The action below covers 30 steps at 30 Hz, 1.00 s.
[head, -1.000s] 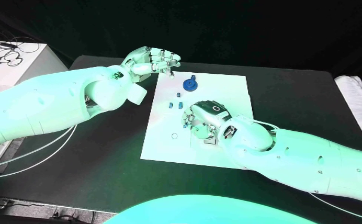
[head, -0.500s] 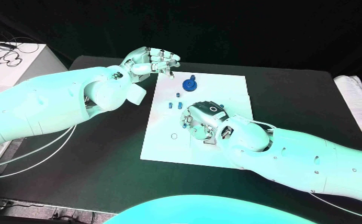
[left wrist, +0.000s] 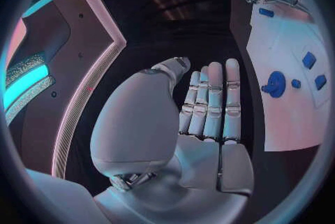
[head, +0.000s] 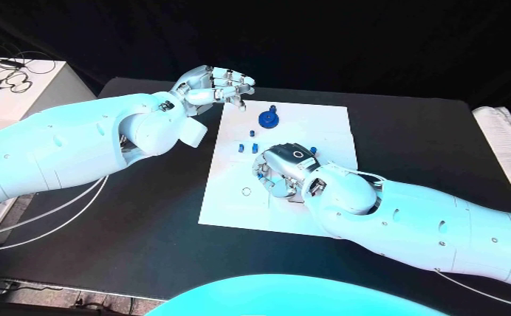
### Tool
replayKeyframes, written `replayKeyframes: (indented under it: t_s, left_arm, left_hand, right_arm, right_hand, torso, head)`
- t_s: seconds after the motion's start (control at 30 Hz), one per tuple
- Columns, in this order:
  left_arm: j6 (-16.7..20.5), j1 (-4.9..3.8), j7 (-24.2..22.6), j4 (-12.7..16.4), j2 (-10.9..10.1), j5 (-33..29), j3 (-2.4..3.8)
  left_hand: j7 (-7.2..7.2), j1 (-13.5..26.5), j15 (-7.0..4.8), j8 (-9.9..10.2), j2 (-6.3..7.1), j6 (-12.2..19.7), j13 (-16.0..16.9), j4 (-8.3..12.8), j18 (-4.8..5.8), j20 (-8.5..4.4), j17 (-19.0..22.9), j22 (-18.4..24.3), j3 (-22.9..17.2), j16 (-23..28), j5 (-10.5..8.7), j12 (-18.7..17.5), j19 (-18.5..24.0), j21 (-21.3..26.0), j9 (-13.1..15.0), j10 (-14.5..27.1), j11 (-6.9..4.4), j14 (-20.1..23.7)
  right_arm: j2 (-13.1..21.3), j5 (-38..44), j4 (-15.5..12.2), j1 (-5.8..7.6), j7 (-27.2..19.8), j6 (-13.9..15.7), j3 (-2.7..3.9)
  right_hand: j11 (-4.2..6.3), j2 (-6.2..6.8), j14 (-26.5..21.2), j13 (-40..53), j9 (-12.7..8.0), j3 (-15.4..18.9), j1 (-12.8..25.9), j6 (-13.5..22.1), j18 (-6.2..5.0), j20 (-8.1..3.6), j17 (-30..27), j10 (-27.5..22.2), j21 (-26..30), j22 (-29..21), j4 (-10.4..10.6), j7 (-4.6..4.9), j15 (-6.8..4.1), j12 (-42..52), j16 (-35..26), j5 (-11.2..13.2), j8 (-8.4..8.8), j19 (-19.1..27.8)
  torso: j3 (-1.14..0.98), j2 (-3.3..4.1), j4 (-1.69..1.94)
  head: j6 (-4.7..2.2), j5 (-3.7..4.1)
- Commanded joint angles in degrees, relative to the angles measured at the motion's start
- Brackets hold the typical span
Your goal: Assemble the parts on the task board
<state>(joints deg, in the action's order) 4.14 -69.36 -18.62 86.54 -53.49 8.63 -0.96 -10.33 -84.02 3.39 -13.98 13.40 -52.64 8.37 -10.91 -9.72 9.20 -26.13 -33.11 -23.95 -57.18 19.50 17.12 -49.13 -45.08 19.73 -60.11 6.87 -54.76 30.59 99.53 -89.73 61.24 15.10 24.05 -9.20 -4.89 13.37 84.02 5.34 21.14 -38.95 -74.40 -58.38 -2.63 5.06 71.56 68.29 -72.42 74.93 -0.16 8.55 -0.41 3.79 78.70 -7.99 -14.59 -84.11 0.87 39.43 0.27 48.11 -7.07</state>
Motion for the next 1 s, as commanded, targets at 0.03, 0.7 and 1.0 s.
replayKeyframes:
  t_s: [0.03, 0.7, 1.0]
  left_arm:
    - [-0.64, -0.02, -0.12, 0.06, 0.1, -0.07, 0.04]
    - [-1.41, -0.02, 0.15, -0.39, 0.17, -0.07, 0.03]
    - [-1.54, 0.0, 0.15, -0.36, -0.03, -0.09, 0.02]
  left_hand:
    - [-0.15, -0.11, 0.13, 0.17, -0.19, -0.22, -0.06, -0.24, -0.59, 0.09, -0.06, -0.06, 0.23, 0.3, 0.17, -0.33, 0.45, 0.14, -0.06, -0.14, 0.2, 0.37]
    - [-0.15, -0.15, 0.15, 0.15, -0.37, -0.26, -0.13, -0.33, -0.61, 0.13, -0.14, -0.07, 0.21, 0.34, 0.16, -0.47, 0.52, 0.19, -0.11, -0.17, 0.21, 0.42]
    - [-0.15, -0.15, 0.15, 0.15, -0.37, -0.26, -0.13, -0.33, -0.61, 0.13, -0.14, -0.07, 0.21, 0.34, 0.16, -0.47, 0.52, 0.19, -0.11, -0.17, 0.21, 0.42]
  right_arm:
    - [0.1, 0.71, 0.02, -0.2, -0.67, -0.42, -0.15]
    - [5.79, -0.49, -4.95, 0.25, -0.8, 5.22, 0.58]
    - [13.66, -5.85, -7.75, 4.46, -0.57, 2.03, 1.75]
  right_hand:
    - [-0.48, 1.05, 1.12, -0.67, -0.32, 0.56, -0.05, 1.26, -1.59, 0.71, -1.87, -2.55, 2.88, 4.08, -0.16, 0.04, 0.81, -0.14, -1.23, -0.18, 0.9, 0.69]
    - [-1.31, 1.52, -1.62, -1.42, -1.25, 3.8, -0.53, 4.69, -3.05, 1.52, -7.91, -9.37, 11.21, -0.49, -1.0, -0.03, 1.54, 1.36, -4.85, 0.76, 3.81, 3.24]
    - [-0.84, 1.41, 0.53, -1.21, -1.36, 5.37, -0.31, 4.0, -2.03, 1.19, -4.0, -8.46, 5.91, 2.27, -0.45, -0.05, 1.13, 3.88, -1.67, 0.69, 4.18, 0.83]
  torso:
    - [-0.06, -0.06, -0.06]
    - [-0.08, -0.08, -0.16]
    - [-0.05, -0.11, -0.31]
  head:
    - [-0.04, -0.02]
    - [-1.18, 1.06]
    - [-2.13, 2.3]
